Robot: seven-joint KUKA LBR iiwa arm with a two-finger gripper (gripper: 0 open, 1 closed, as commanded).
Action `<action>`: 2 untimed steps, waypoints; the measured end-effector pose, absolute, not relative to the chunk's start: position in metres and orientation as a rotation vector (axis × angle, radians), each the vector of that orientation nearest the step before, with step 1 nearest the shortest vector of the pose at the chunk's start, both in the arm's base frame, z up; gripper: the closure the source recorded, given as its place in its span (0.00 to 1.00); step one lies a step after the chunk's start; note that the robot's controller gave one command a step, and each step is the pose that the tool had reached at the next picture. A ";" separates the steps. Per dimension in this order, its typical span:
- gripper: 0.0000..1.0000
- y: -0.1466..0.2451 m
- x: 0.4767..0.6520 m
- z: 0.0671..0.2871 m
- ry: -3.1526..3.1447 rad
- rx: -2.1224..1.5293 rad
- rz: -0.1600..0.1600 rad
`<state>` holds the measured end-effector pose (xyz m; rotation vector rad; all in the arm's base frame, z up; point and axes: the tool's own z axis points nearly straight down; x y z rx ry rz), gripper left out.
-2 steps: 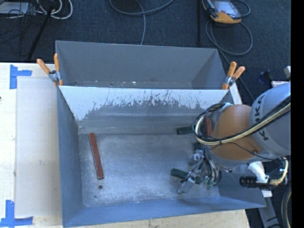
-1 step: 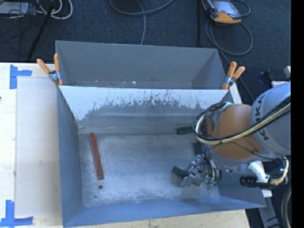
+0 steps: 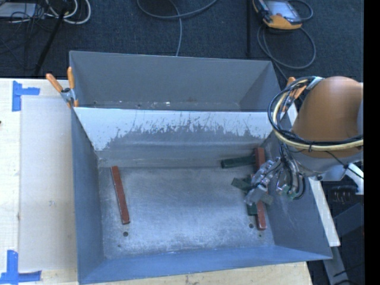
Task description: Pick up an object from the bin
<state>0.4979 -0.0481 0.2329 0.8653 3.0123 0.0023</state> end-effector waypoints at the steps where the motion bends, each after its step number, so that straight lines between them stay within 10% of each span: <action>1: 1.00 -0.083 0.549 0.175 3.060 0.718 -0.003; 2: 1.00 -0.071 0.561 0.226 3.054 0.715 0.001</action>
Offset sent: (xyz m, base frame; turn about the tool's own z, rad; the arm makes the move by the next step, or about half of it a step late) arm 0.0510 -0.0333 -0.0542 -0.0992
